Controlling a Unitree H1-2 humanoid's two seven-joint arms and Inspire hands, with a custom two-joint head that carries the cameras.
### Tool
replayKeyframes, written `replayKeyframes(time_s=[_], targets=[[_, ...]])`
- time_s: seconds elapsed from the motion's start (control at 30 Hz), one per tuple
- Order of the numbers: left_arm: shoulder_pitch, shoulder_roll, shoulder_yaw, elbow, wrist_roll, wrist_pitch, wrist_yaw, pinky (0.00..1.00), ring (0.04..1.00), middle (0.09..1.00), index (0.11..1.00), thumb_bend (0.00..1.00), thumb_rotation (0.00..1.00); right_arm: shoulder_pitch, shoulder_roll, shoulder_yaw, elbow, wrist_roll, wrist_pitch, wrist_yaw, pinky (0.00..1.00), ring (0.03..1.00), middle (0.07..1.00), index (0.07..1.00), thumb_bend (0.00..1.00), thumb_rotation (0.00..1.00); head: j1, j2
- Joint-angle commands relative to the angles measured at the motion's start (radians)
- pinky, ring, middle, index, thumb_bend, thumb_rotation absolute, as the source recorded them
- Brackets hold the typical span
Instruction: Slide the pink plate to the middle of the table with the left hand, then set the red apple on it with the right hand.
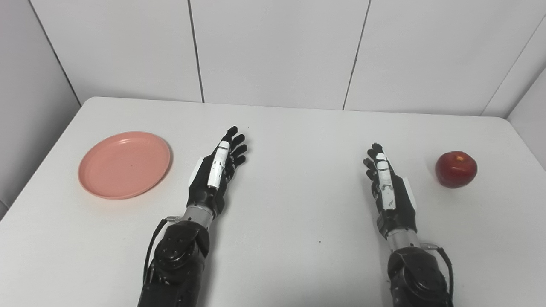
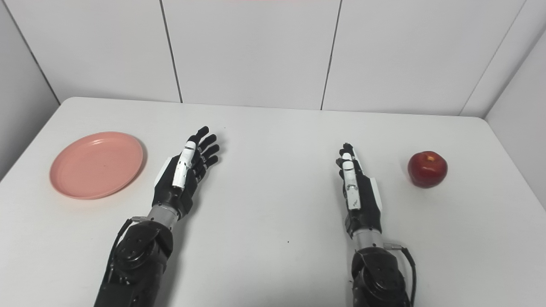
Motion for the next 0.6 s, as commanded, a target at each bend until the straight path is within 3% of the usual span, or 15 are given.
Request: replayKeyframes(time_s=[0.0,0.4,0.57], targets=[[-0.021,-0.003,-0.006,-0.04,0.008,0.0,-0.008,0.93,0.925,0.94,0.926,0.39,1.0,-0.018,0.005,0.003,-0.045,0.002,-0.031,0.004,1.0,0.952,0.955,0.955,0.24,1.0,0.0,-0.001],[-0.02,-0.003,-0.005,-0.035,0.003,-0.007,-0.012,0.93,0.926,0.941,0.927,0.39,1.0,-0.018,0.007,0.001,-0.041,0.003,-0.04,0.002,1.0,0.948,0.953,0.953,0.23,1.0,0.003,-0.004],[-0.02,-0.007,-0.009,-0.02,0.006,-0.027,-0.014,0.93,0.924,0.939,0.926,0.39,1.0,-0.018,0.006,-0.004,-0.036,0.008,-0.041,0.002,1.0,0.946,0.949,0.948,0.24,1.0,0.048,-0.026]])
